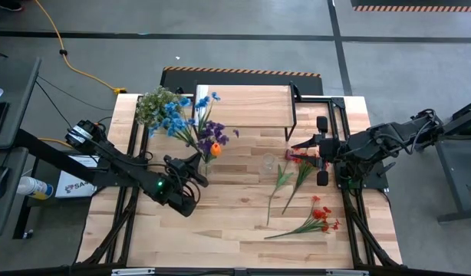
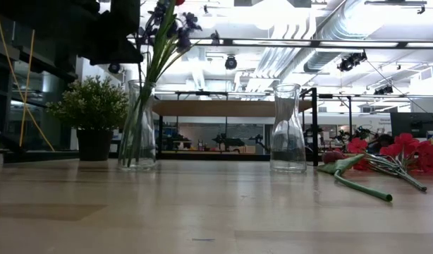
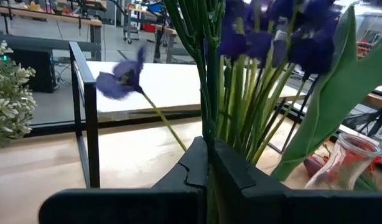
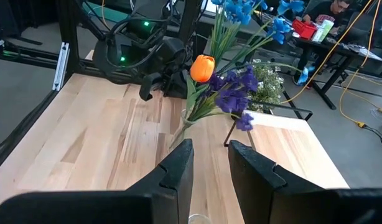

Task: Pick and place flowers into a vace then onto a shelf
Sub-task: Put the blue flowers into the left transparent vase

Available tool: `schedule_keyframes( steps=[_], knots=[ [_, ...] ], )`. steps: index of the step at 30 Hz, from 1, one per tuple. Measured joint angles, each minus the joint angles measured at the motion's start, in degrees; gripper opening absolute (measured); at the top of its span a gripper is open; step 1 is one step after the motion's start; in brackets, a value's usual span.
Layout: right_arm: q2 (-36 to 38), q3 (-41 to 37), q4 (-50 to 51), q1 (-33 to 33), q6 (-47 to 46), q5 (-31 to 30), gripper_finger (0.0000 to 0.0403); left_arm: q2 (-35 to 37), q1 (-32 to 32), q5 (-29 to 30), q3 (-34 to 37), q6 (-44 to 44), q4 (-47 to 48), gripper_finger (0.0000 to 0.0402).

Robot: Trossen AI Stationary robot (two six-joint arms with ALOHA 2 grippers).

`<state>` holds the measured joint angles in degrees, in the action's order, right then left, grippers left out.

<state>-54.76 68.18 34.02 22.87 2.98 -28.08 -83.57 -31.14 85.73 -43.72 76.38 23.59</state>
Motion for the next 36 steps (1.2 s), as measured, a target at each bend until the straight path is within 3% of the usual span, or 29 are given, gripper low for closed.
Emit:
schedule_keyframes(
  steps=[19, 28, 36],
  knots=[
    [0.0, 0.0, 0.9, 0.0, 0.0, 0.0, 0.0094, 0.0, 0.0, -5.8, 0.0, -0.1, 0.0, 0.0044],
    [0.0, 0.0, 0.9, 0.0, 0.0, 0.0, 0.0094, 0.0, 0.0, -5.9, 0.0, -0.2, 0.1, 0.0045],
    [0.0, 0.0, 0.9, 0.0, 0.0, 0.0, 0.0094, 0.0, 0.0, -7.5, 0.0, -0.2, 0.1, 0.0094]
  ],
)
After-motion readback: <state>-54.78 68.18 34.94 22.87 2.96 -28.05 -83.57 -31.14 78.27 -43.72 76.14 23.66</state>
